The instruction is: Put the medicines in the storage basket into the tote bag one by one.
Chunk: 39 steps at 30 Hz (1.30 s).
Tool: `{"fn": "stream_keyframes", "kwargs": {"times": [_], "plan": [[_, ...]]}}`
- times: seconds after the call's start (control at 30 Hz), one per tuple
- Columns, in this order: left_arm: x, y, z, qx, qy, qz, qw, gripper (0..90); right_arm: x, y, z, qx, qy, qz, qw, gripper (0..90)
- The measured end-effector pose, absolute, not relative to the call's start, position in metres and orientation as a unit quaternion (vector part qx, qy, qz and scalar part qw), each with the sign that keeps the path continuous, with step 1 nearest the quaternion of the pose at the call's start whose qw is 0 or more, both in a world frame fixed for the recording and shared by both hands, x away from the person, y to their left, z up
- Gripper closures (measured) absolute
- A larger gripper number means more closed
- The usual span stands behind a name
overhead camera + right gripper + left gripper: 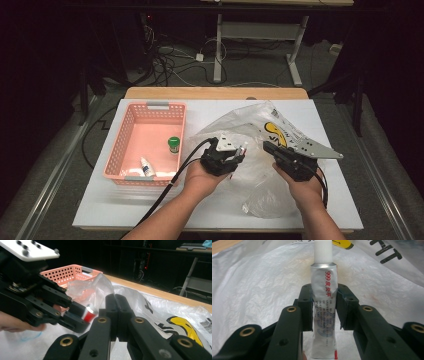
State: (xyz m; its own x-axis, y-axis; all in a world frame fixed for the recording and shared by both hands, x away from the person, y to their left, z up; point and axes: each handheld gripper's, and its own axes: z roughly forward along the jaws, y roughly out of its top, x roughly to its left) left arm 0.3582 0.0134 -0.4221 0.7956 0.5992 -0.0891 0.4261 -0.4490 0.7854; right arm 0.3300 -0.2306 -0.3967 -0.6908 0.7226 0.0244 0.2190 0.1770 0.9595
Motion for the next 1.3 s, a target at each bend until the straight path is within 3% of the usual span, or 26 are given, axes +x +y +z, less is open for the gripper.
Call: {"fn": "stream_keyframes", "kwargs": {"times": [1.3], "plan": [[0.404,-0.039,-0.462,0.827,0.335,0.108,0.439,66.4,0.334,-0.238,-0.395,0.327,0.725,0.561,0.230,90.0]]}}
